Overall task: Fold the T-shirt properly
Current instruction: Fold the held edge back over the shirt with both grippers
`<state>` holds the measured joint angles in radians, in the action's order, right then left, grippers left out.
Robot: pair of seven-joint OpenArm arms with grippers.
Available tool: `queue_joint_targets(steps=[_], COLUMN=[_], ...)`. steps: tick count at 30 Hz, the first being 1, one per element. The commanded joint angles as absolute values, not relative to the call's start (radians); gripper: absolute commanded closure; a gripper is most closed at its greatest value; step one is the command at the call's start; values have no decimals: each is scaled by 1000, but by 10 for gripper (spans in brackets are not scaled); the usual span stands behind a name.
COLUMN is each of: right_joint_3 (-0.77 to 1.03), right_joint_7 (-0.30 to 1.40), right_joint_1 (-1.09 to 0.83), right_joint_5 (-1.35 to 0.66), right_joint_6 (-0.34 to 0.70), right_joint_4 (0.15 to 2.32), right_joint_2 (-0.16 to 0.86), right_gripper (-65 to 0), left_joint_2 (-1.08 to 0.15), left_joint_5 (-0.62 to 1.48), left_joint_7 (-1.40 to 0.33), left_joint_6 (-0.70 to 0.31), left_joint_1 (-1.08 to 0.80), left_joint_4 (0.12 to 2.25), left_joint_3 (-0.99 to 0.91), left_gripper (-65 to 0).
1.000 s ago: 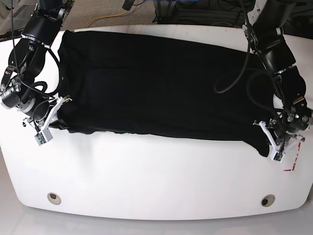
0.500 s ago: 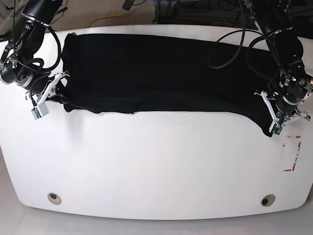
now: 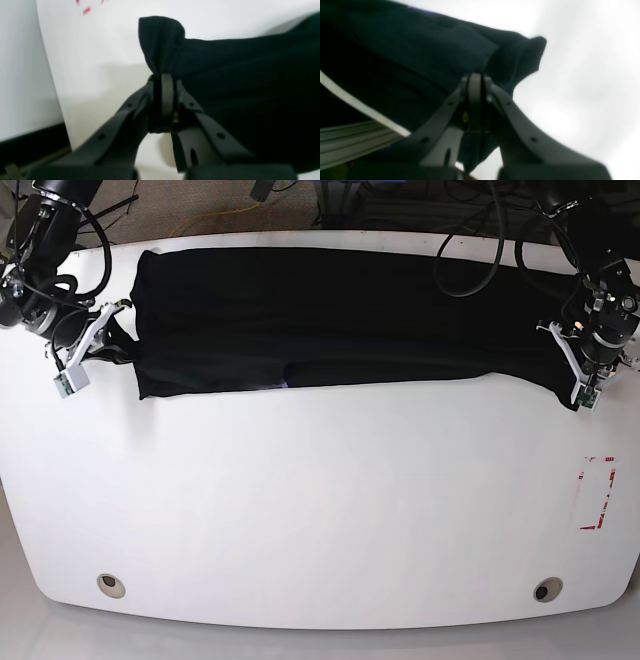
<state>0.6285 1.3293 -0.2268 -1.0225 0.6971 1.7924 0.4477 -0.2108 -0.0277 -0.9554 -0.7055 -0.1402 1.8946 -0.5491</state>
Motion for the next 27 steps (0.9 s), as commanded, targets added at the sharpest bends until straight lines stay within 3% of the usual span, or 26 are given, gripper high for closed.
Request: queue_joint_targets(steps=[1, 12, 15, 17, 18, 20, 22, 24, 27], right_joint_3=[656, 653, 653, 653, 653, 659, 667, 705, 742], right_joint_7=[1316, 1331, 1331, 1331, 1331, 1331, 1331, 1331, 1331], right_joint_1=[-254, -398, -398, -398, -397, -397, -398, -395, -392], right_joint_5=[-1044, -1055, -1009, -958, -941, -909, -911, -911, -914], right_joint_6=[698, 698, 698, 698, 698, 698, 698, 698, 698], right_joint_4=[1810, 1873, 1859, 1857, 1857, 1859, 1860, 1874, 1920], right_joint_2=[472, 418, 397, 389, 387, 387, 389, 389, 374], right_gripper=[0, 0, 0, -3, -40, -176, -301, -415, -452], left_joint_2=[-228, -236, -236, -236, -236, -246, -266, -268, -271], left_joint_5=[-39, -44, -42, -45, -45, -47, -42, -39, -38], left_joint_7=[-1000, -1027, -1027, -1029, -1029, -1029, -1029, -1029, -1029], left_joint_6=[-698, -698, -698, -698, -698, -698, -698, -698, -698], left_joint_1=[-140, -252, -294, -311, -321, -349, -358, -363, -364], left_joint_4=[1916, 1916, 1916, 1916, 1916, 1916, 1916, 1917, 1959], left_joint_3=[-587, -615, -611, -579, -565, -539, -533, -536, -544], left_gripper=[0, -4, -85, -186, -235, -361, -442, -469, -469])
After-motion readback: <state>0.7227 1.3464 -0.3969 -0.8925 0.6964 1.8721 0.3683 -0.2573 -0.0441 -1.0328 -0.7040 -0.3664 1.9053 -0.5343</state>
